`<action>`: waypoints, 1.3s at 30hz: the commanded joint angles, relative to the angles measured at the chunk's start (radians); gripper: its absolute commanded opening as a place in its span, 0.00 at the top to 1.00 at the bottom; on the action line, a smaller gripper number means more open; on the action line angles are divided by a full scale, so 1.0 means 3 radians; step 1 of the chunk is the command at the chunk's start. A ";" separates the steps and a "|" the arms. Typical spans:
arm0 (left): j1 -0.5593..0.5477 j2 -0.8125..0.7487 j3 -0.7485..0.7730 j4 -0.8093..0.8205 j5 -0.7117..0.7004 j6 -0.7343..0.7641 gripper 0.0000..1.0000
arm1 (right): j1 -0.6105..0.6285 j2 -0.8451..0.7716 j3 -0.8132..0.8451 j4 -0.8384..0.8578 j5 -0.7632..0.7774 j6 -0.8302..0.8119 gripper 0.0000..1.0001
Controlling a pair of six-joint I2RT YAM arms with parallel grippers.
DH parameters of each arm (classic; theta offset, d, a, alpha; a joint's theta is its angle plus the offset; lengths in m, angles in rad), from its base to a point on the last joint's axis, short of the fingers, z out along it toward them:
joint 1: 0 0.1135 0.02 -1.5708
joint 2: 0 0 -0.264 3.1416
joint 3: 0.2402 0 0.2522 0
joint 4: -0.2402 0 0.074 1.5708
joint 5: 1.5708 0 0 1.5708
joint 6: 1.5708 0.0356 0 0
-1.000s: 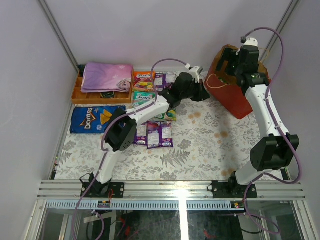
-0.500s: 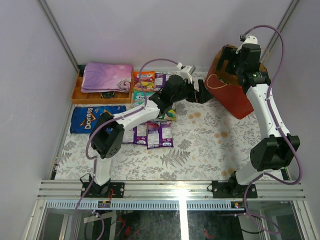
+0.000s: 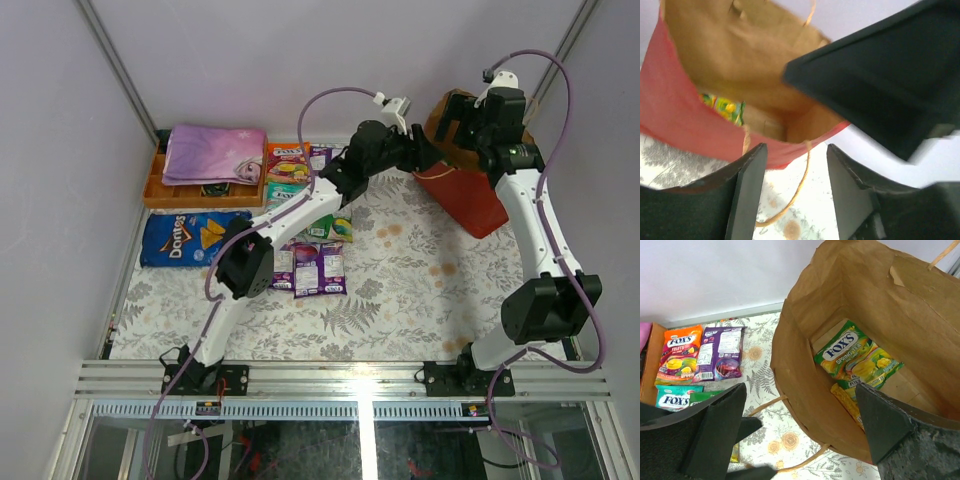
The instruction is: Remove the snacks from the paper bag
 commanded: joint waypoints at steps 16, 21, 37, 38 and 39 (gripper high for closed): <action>0.0065 -0.0373 -0.0952 0.0261 -0.0303 0.0046 0.74 | 0.0026 -0.0291 0.0011 0.0131 -0.0090 -0.0062 0.02; 0.0070 -0.0942 -0.1595 0.0636 -0.0409 0.0060 0.27 | 0.0024 -0.0325 0.0012 0.0134 -0.0089 -0.0090 0.02; 0.0163 -0.0549 -0.0845 0.0189 -0.0151 -0.0133 0.21 | 0.0022 -0.0470 -0.0070 0.0168 -0.0065 -0.0120 0.02; 0.0163 -0.0484 -0.0755 0.0136 -0.0154 -0.0135 0.22 | 0.0022 -0.0484 -0.0070 0.0166 -0.0060 -0.0128 0.02; 0.0163 -0.0425 -0.0673 0.0096 -0.0154 -0.0136 0.22 | 0.0022 -0.0492 -0.0074 0.0168 -0.0051 -0.0131 0.02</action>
